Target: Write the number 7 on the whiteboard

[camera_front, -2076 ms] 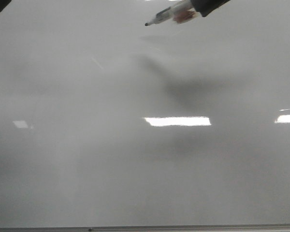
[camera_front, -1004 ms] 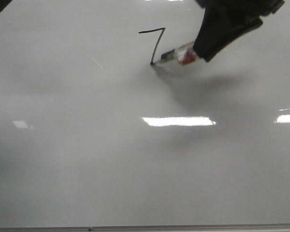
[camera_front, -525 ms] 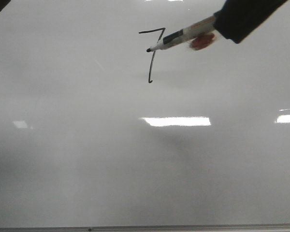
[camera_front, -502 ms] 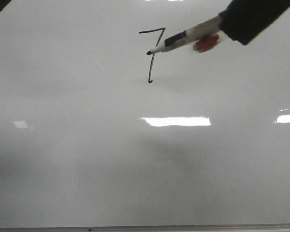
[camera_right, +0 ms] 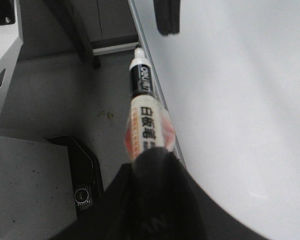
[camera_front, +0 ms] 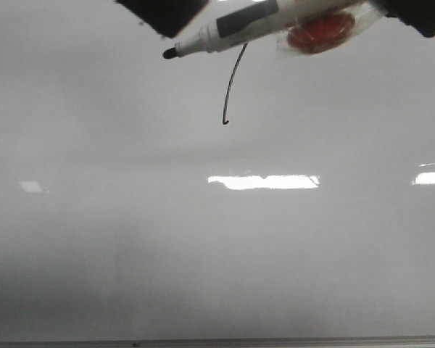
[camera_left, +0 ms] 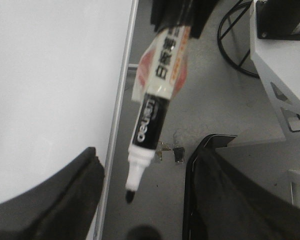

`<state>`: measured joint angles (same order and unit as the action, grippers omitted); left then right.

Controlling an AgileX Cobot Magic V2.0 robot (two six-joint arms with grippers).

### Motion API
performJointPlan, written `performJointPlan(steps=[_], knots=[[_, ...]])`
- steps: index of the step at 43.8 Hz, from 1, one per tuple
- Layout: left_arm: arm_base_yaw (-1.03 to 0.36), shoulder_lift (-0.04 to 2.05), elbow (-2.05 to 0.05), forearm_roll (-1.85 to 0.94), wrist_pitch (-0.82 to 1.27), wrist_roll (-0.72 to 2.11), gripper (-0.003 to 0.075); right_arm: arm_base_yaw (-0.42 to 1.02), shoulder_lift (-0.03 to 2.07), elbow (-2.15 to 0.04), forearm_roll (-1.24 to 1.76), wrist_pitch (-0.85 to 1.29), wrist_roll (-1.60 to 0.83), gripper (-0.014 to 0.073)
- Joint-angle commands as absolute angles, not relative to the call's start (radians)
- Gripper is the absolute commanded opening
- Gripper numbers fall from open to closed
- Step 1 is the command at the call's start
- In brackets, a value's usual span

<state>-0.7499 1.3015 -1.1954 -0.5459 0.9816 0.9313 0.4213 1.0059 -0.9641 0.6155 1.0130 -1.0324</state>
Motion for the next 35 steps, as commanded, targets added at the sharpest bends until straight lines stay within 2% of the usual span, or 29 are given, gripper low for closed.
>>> performJointPlan(steps=[1, 17, 19, 27, 31, 35], knots=[[-0.786, 1.312, -1.248, -0.59, 0.919, 0.933, 0.041, 0.423, 0.989, -0.987, 0.667, 0.981, -1.047, -0.0107], [-0.808, 1.371, -1.278, -0.595, 0.911, 0.933, 0.0391, 0.423, 0.989, -0.987, 0.671, 0.977, -1.047, -0.0107], [-0.808, 1.371, -1.278, -0.595, 0.913, 0.933, 0.0364, 0.423, 0.989, -0.987, 0.674, 0.975, -1.047, -0.0107], [-0.808, 1.371, -1.278, -0.595, 0.918, 0.933, 0.0152, 0.423, 0.989, -0.987, 0.68, 0.969, -1.047, -0.0107], [-0.808, 1.371, -1.278, -0.595, 0.918, 0.933, 0.0078, 0.423, 0.989, -0.987, 0.684, 0.967, -1.047, -0.0104], [-0.808, 1.371, -1.278, -0.595, 0.918, 0.933, 0.0019, 0.423, 0.989, -0.987, 0.684, 0.968, -1.047, -0.0043]])
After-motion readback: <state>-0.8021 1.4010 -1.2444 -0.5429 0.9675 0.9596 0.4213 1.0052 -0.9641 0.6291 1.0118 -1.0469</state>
